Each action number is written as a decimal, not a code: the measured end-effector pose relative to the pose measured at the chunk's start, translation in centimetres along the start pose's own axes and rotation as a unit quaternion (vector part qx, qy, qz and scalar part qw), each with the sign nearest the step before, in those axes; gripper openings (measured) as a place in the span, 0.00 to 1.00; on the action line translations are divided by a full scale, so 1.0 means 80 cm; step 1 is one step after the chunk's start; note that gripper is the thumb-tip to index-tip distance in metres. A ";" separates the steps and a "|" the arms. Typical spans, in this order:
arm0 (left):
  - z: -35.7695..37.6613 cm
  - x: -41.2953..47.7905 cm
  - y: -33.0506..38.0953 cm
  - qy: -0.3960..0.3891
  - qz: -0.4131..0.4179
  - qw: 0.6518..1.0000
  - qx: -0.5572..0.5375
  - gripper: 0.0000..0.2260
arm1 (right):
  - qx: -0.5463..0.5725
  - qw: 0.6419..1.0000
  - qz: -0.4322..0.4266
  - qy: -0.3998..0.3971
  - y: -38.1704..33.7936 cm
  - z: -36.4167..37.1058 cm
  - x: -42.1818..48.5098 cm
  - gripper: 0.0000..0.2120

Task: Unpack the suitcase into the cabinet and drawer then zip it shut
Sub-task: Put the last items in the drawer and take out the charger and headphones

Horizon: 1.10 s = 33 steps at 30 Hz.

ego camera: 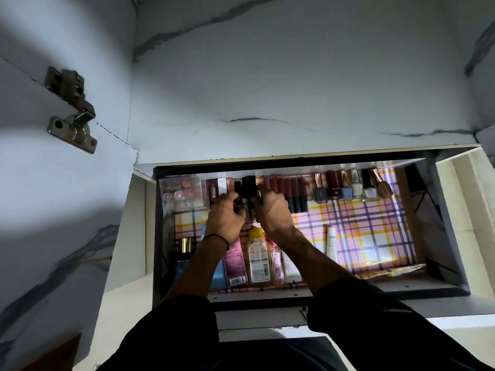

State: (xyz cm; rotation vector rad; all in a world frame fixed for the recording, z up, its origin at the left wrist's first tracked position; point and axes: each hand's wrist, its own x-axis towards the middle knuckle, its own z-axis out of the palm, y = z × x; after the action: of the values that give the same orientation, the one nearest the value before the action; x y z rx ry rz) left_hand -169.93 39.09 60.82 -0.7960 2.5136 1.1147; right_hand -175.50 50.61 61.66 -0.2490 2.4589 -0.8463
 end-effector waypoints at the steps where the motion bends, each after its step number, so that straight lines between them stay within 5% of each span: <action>1: -0.001 -0.002 0.003 0.001 0.003 1.000 0.000 0.18 | 0.011 1.000 -0.001 -0.001 0.001 -0.003 -0.004 0.09; 7: -0.004 -0.020 0.014 0.020 0.028 0.999 -0.010 0.14 | 0.100 0.995 0.001 0.029 0.015 -0.036 -0.036 0.09; 12: -0.005 -0.047 0.022 0.008 0.058 0.998 -0.013 0.11 | 0.184 0.983 0.001 -0.022 0.045 -0.062 -0.070 0.09; 20: 0.018 -0.098 0.024 -0.036 0.109 0.992 -0.049 0.08 | 0.135 0.990 -0.003 -0.044 0.088 -0.075 -0.125 0.07; 33: 0.003 -0.222 -0.015 -0.105 0.238 0.960 -0.106 0.07 | 0.051 0.993 -0.077 0.069 0.104 -0.067 -0.270 0.06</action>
State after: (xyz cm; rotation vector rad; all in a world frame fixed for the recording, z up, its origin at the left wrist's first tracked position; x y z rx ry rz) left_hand -154.84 45.26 68.02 -0.0916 2.4906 1.5465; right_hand -160.12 67.09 69.16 -0.3579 2.5380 -1.0852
